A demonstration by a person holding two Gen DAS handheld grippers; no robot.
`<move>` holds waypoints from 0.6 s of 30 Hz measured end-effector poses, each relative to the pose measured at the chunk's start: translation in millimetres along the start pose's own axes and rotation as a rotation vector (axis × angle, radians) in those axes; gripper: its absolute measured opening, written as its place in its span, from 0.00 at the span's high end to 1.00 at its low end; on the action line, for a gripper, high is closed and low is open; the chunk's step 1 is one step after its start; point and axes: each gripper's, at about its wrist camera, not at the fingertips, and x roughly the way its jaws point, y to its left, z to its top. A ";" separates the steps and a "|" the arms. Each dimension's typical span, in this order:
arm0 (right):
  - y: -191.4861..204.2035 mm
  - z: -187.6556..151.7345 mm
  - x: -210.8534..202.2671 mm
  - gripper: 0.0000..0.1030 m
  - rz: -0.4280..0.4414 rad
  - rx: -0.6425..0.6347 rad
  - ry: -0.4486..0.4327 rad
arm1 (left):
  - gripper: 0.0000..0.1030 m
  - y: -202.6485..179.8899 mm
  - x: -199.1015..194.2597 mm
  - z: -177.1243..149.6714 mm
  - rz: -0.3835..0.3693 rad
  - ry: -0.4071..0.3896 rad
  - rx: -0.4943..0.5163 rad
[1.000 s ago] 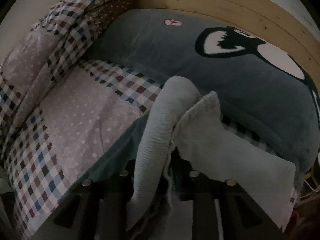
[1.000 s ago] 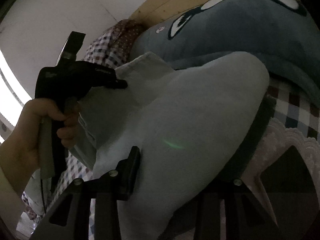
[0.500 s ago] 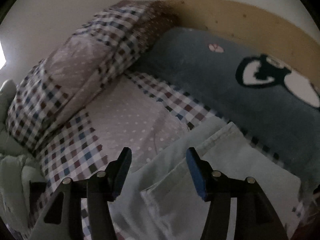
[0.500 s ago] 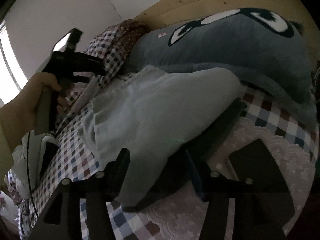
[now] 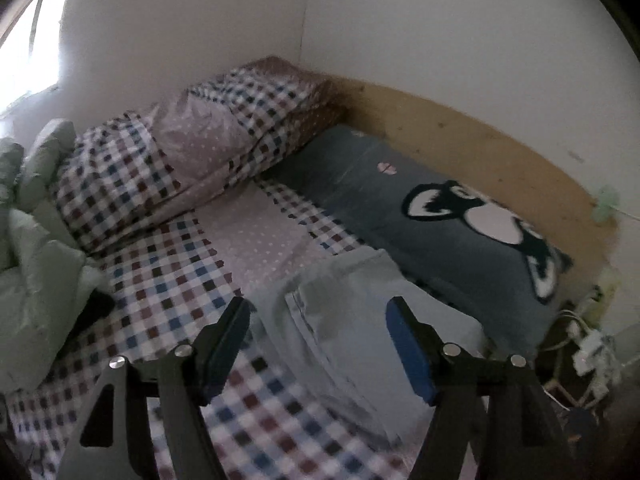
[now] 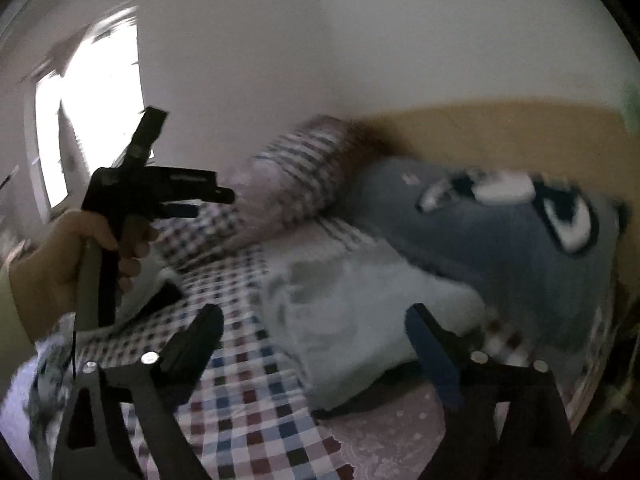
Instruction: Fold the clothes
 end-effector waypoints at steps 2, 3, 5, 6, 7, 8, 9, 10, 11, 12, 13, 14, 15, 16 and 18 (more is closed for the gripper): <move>13.4 6.7 -23.6 0.06 0.011 -0.072 -0.020 | 0.27 -3.8 -40.1 -9.4 -0.014 -0.026 -0.002; 18.5 10.0 -34.5 0.05 0.022 -0.088 -0.024 | 0.27 -5.7 -60.1 -14.1 -0.021 -0.039 -0.003; 27.5 17.0 -54.0 0.01 0.042 -0.097 -0.026 | 0.24 -9.7 -103.3 -25.7 -0.035 -0.081 -0.019; 32.1 20.6 -63.0 0.01 0.049 -0.098 -0.026 | 0.20 -10.3 -125.3 -32.6 -0.037 -0.104 -0.032; 37.5 24.3 -72.4 0.01 0.056 -0.101 -0.029 | 0.19 -8.7 -141.8 -38.7 -0.030 -0.119 -0.041; 43.6 27.2 -80.9 0.01 0.061 -0.107 -0.034 | 0.19 -7.1 -158.3 -44.8 -0.022 -0.135 -0.050; 50.4 29.5 -88.9 0.01 0.064 -0.117 -0.040 | 0.19 -5.6 -174.8 -51.0 -0.014 -0.150 -0.058; 58.1 31.6 -97.3 0.01 0.067 -0.130 -0.047 | 0.19 -4.0 -191.4 -57.1 -0.007 -0.165 -0.067; 65.8 33.7 -105.7 0.00 0.070 -0.142 -0.054 | 0.19 -2.4 -207.9 -63.2 0.001 -0.180 -0.076; 73.5 35.6 -113.9 0.00 0.077 -0.151 -0.057 | 0.19 -0.8 -224.4 -69.4 0.008 -0.195 -0.084; 81.0 37.4 -121.9 0.00 0.088 -0.158 -0.056 | 0.19 0.7 -240.9 -75.5 0.016 -0.211 -0.093; 88.3 38.9 -130.1 0.00 0.099 -0.165 -0.058 | 0.19 2.3 -257.4 -81.7 0.024 -0.226 -0.102; 94.9 40.0 -138.4 0.00 0.109 -0.172 -0.065 | 0.19 3.9 -273.9 -87.8 0.031 -0.241 -0.110; 101.2 41.2 -146.6 0.00 0.118 -0.180 -0.073 | 0.19 5.5 -290.4 -93.9 0.039 -0.256 -0.119; 113.0 43.7 -161.9 0.00 0.137 -0.192 -0.088 | 0.19 8.7 -322.5 -106.2 0.057 -0.286 -0.135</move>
